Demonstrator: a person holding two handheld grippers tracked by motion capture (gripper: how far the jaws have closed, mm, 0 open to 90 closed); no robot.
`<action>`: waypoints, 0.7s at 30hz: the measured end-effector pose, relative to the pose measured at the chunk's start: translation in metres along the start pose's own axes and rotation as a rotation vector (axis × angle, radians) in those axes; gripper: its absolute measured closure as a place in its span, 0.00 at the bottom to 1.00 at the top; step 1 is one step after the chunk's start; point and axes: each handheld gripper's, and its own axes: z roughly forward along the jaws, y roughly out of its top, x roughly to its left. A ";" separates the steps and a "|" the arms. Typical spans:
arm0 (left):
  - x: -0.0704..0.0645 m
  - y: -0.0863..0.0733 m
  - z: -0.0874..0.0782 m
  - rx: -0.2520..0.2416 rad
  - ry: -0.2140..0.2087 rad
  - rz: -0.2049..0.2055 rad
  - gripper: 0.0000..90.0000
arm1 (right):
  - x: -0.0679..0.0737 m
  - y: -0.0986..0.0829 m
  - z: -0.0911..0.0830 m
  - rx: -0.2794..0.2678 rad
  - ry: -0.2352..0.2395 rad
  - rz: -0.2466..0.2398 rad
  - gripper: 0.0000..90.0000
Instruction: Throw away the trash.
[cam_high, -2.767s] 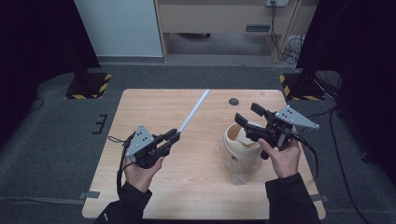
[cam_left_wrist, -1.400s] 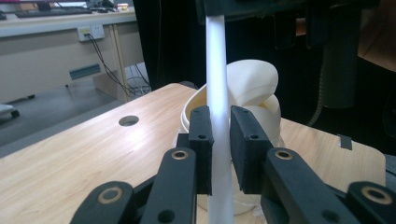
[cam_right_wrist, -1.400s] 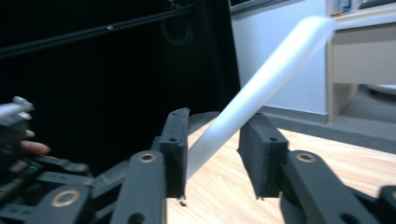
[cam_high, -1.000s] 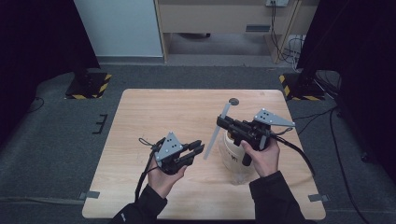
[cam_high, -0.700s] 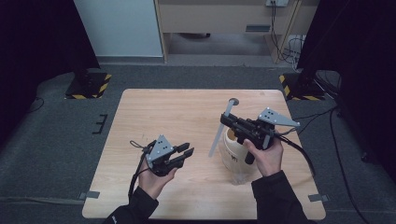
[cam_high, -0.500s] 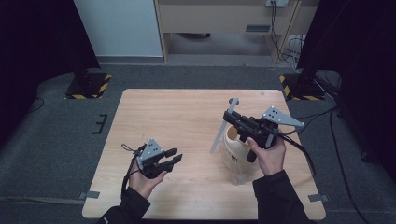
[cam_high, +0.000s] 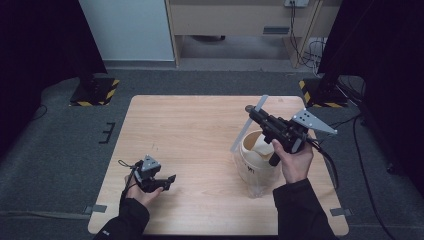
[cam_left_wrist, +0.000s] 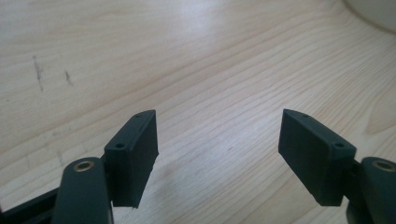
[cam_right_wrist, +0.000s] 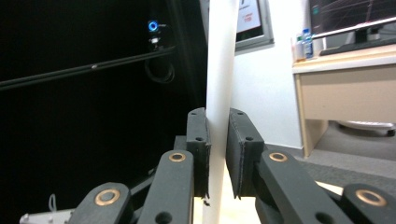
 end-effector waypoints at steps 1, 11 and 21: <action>0.001 -0.001 0.001 0.009 0.003 -0.001 0.28 | -0.001 0.001 -0.001 -0.003 -0.007 -0.005 0.89; 0.003 -0.003 0.006 0.043 0.008 -0.004 0.25 | -0.011 0.012 -0.010 -0.026 -0.072 -0.039 0.89; 0.003 -0.003 0.007 0.044 0.007 -0.002 0.24 | -0.021 0.007 -0.012 -0.002 -0.148 -0.090 0.89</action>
